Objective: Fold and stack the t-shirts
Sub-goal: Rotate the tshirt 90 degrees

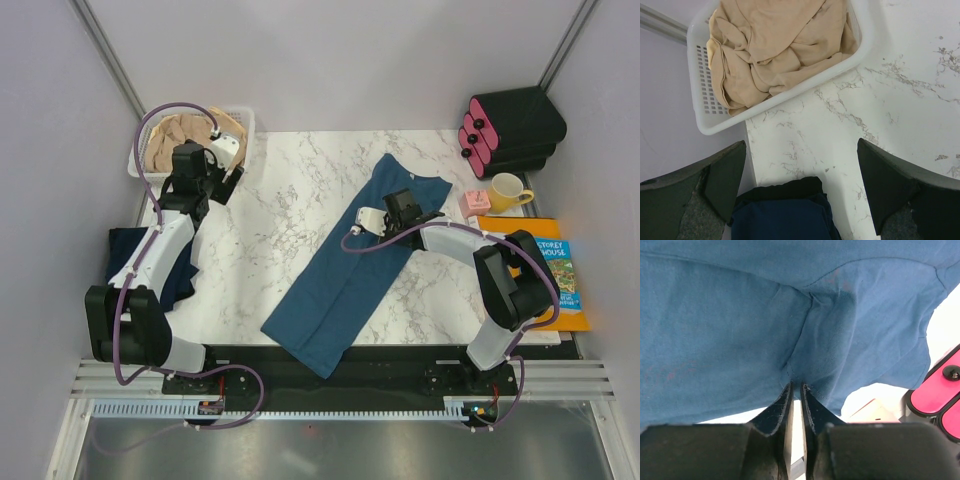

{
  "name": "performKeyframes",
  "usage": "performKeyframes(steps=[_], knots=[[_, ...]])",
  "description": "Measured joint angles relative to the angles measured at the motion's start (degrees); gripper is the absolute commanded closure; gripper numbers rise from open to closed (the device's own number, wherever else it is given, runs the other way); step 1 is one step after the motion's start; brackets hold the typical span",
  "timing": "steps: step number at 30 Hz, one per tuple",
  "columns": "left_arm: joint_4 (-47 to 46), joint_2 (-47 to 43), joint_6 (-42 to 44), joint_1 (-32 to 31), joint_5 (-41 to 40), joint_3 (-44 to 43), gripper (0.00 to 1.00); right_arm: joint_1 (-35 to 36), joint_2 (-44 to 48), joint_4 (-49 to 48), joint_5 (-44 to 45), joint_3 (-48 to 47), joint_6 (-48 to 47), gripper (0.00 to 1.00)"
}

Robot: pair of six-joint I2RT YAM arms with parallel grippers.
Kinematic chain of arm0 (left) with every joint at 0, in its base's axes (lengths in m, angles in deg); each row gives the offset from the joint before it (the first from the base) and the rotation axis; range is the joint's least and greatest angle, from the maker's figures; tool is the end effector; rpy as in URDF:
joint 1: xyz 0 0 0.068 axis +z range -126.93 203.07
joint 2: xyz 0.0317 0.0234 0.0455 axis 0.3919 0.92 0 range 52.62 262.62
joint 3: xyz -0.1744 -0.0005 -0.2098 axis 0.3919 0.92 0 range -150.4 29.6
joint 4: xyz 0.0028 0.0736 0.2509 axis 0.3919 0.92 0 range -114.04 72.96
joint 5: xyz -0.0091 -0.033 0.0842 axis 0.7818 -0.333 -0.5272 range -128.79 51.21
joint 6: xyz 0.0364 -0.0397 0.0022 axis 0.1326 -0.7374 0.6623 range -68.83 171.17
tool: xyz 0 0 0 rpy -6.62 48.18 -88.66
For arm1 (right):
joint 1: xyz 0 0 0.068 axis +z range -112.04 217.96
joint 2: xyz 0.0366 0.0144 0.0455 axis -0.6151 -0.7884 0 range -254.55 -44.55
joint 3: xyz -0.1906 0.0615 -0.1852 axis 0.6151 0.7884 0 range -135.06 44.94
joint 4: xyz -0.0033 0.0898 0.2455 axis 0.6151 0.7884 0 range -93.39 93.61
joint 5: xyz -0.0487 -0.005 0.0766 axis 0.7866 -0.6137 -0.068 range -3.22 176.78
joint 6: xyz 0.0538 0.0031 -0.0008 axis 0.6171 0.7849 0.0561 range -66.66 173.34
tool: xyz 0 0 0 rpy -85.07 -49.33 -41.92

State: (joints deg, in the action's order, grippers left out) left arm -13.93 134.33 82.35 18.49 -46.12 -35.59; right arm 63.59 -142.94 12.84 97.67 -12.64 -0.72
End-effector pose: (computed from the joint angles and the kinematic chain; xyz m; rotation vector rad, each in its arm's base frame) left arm 0.3308 -0.0219 0.3136 0.5540 1.9814 0.4201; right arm 0.3116 0.1421 0.1685 -1.6078 2.0409 -0.4286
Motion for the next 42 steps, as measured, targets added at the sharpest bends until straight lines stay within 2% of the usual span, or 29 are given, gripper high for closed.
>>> performKeyframes(steps=[4, 5, 7, 12, 30, 36, 40, 42], knots=[[0.00, 0.00, 0.00, 0.00, 0.02, 0.00, 0.01, -0.28, 0.00, 0.02, 0.00, 0.00, 0.07, 0.57], [0.00, 0.00, 0.00, 0.00, 0.02, 0.00, 0.01, -0.37, 0.00, 0.02, 0.02, 0.00, 0.02, 0.54], [0.00, 0.00, 0.00, 0.00, 0.02, 0.00, 0.01, -0.44, 0.00, 0.04, -0.02, 0.00, -0.07, 0.49], [0.00, 0.00, 0.00, 0.00, 0.02, 0.00, 0.01, -0.74, -0.09, 0.02, -0.24, 0.00, -0.26, 0.50], [0.02, 0.02, 0.00, 0.00, 0.02, 0.00, 0.01, -1.60, -3.78, -2.43, 0.44, 0.00, 0.07, 0.69], [0.04, 0.00, 0.00, 0.00, 0.02, 0.00, 0.01, -1.77, -3.82, -2.49, 0.55, 0.00, 0.07, 0.83], [0.04, 0.02, 0.00, 0.00, 0.02, 0.00, 0.01, -1.86, -3.80, -1.70, 0.44, -0.42, -0.22, 1.00], [0.04, 0.02, 0.00, 0.00, 0.02, 0.00, 0.01, -1.86, -3.80, -0.94, 0.35, -1.16, -0.28, 1.00]])
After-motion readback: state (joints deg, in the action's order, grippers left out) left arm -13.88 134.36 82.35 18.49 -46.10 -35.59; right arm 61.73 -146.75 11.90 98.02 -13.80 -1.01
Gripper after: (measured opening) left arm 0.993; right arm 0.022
